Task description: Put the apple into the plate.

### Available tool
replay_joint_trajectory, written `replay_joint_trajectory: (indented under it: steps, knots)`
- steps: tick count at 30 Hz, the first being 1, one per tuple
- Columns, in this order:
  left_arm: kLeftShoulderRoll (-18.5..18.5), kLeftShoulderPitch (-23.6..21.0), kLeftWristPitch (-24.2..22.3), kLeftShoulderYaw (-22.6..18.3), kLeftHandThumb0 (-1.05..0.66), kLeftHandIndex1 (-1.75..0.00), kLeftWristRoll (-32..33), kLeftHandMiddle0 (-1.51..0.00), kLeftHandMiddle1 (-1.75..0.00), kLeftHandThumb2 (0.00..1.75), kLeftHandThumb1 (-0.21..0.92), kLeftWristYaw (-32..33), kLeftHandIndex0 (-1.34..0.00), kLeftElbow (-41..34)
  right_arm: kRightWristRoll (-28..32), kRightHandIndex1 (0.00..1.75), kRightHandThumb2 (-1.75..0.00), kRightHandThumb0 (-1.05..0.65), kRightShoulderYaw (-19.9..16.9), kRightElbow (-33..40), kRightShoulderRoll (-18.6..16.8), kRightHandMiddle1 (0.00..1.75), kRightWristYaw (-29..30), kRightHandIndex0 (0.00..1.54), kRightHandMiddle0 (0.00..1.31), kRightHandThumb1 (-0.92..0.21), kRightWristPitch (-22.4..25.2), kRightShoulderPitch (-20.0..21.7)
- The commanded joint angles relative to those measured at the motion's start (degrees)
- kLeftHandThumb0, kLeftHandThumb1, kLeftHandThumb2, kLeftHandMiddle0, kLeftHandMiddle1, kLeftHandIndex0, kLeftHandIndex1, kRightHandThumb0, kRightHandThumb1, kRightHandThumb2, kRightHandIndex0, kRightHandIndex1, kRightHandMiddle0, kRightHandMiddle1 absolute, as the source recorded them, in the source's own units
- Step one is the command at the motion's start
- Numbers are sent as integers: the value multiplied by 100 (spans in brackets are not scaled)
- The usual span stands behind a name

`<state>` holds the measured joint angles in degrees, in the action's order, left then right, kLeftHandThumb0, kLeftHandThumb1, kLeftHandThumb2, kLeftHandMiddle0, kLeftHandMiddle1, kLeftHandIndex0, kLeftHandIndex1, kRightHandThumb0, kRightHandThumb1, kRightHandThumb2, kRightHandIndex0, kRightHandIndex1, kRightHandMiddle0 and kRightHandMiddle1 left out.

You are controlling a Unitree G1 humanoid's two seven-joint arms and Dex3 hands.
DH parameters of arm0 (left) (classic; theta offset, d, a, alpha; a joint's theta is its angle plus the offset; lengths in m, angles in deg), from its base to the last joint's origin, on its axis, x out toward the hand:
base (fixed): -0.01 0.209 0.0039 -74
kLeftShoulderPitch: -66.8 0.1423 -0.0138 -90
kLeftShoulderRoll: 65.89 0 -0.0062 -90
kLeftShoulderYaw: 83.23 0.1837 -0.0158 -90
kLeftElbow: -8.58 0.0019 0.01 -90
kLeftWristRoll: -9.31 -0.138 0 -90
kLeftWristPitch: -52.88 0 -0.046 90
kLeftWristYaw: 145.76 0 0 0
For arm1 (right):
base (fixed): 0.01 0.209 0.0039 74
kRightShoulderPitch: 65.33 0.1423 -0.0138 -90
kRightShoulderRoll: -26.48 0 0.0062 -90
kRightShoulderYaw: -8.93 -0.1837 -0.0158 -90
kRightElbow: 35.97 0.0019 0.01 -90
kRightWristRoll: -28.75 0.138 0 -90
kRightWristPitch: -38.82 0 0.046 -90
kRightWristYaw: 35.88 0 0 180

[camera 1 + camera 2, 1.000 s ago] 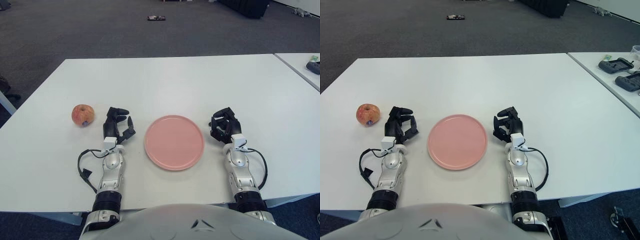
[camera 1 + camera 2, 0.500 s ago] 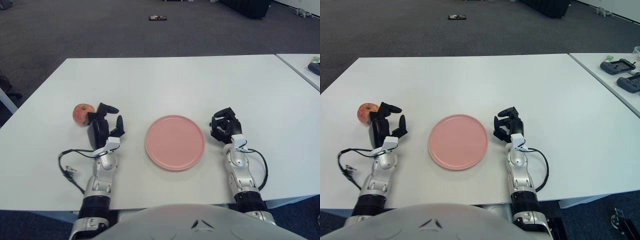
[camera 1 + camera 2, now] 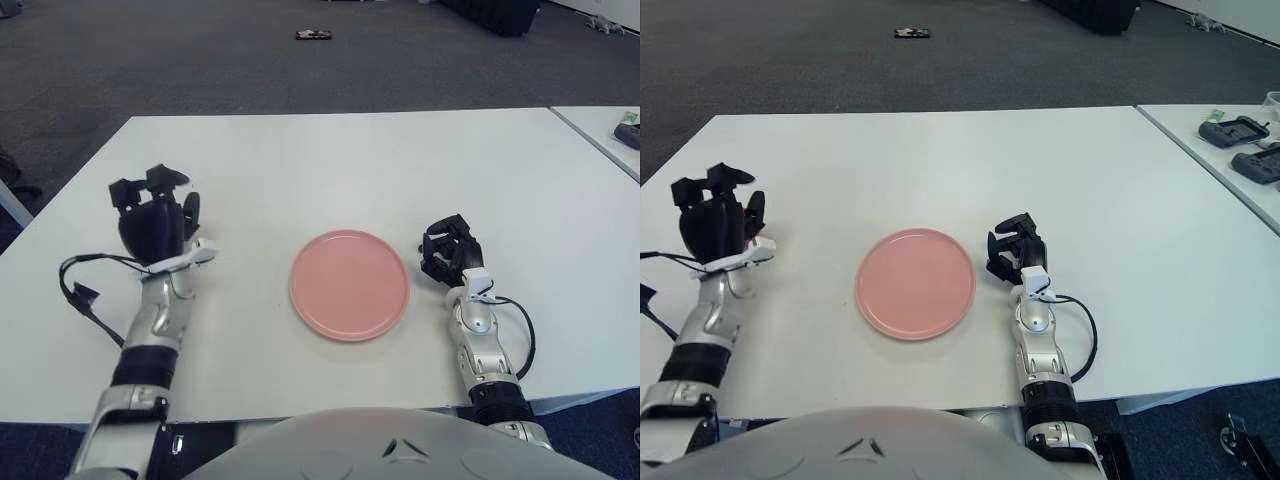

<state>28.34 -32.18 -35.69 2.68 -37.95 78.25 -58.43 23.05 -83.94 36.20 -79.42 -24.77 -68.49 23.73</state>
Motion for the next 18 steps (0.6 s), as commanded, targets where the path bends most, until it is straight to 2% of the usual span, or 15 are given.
replay_joint_trajectory:
  steps: [1, 2, 3, 6, 9, 18]
  knots:
    - [86, -301, -532, 53, -96, -63, -42, 0, -27, 66, 86, 52, -1, 297, -32, 143, -95, -39, -27, -106, 6, 175, 41, 55, 38, -62, 209, -37]
    - [88, -325, -634, 73, -99, -49, -30, 0, -17, 64, 86, 35, 0, 307, -33, 143, -94, -39, -26, -102, 5, 175, 44, 54, 37, -62, 216, -38]
    - [88, -346, -784, 94, -100, -44, -22, 0, -14, 63, 86, -37, 0, 295, -30, 143, -94, -39, -24, -98, 5, 175, 39, 54, 37, -62, 220, -39]
    - [133, -405, -1177, 165, -104, -15, -6, 0, -3, 58, 86, -277, 0, 252, -15, 143, -93, -39, -18, -89, 9, 175, 17, 54, 37, -63, 227, -42]
    - [229, -454, -1431, 226, -104, -5, 18, 0, -1, 55, 84, -503, 0, 202, -12, 143, -93, -39, -18, -82, 10, 175, 16, 54, 37, -63, 234, -42]
    - [744, -773, -1728, 402, -105, 0, 226, 0, 0, 50, 75, -1441, 0, 567, -19, 144, -96, -39, -28, -74, 11, 175, 42, 55, 38, -61, 230, -33]
